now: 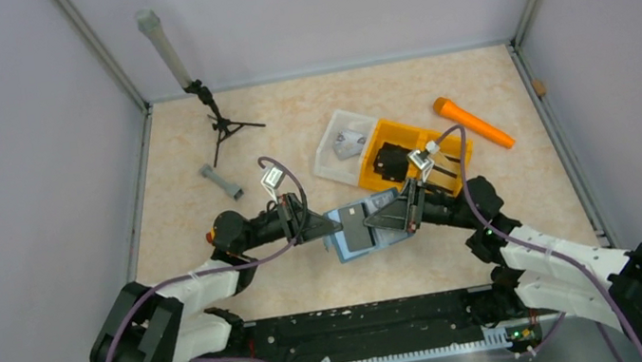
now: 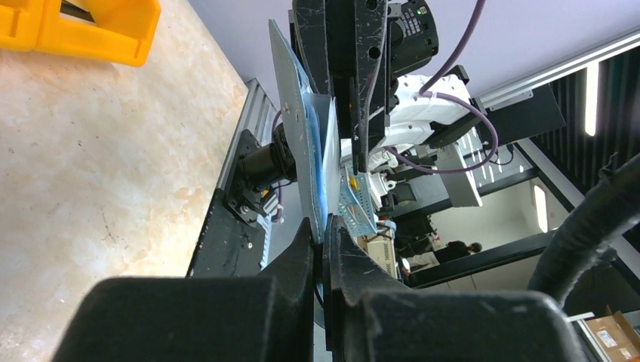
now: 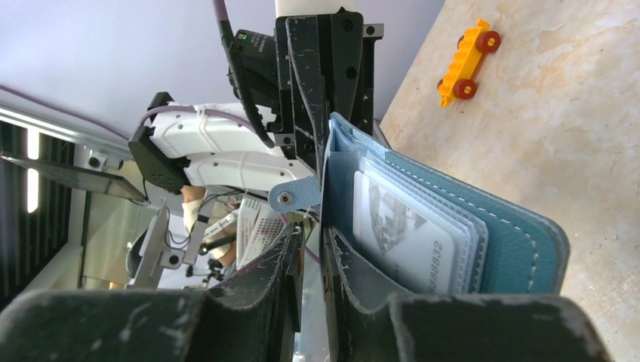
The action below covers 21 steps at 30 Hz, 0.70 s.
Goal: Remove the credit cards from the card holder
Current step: Remove the credit card from the card holder.
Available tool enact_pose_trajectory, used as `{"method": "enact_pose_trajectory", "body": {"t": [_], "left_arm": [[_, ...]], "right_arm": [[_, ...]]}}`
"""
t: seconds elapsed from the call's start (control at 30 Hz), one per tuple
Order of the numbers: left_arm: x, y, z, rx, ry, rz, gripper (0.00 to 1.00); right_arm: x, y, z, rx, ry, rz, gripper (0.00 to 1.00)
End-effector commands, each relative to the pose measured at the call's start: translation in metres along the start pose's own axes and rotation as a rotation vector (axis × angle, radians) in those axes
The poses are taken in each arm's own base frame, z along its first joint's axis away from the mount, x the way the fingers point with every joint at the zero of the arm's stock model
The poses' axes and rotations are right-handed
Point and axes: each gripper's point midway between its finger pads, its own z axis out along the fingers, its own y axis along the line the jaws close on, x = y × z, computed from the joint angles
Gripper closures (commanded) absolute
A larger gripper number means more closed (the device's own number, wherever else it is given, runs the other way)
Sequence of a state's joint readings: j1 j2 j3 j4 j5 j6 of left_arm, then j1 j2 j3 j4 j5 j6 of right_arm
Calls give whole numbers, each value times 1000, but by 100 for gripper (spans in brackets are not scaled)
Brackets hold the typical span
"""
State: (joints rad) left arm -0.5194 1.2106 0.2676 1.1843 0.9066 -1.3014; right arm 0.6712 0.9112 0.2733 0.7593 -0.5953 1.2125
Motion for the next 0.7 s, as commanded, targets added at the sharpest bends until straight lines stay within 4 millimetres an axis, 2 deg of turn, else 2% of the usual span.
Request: {"method": "enact_pose_trajectory", "body": {"t": [0.0,0.17,0.27,0.47,0.5,0.57,0.6,0.67], "left_arm": [[-7,-13,3,36,-15,68,100],[-7,-16,3,45,-15,74,100],[-7,-17,2,47,-18,77,100],[-7,-18,3,52,-17,79,100],[-7,-19,2,54,-15,79,94],[-7,-21,3,64,-13,79,72],[-7,-21,3,67,-13,78,66],[-7,-21,4,67,-12,78,59]], "right_arm": [[-8,26,-1,-94,-31,-48,84],[-10,26,-1,-88,-35,-50,87],[-11,20,-2,-59,-42,-45,87],[-11,15,-3,-40,-50,-43,100],[-11,14,-2,-38,-48,-42,100],[-10,13,-1,-35,-36,-45,100],[-10,12,0,-33,-29,-41,100],[-8,11,2,-35,-13,-37,100]]}}
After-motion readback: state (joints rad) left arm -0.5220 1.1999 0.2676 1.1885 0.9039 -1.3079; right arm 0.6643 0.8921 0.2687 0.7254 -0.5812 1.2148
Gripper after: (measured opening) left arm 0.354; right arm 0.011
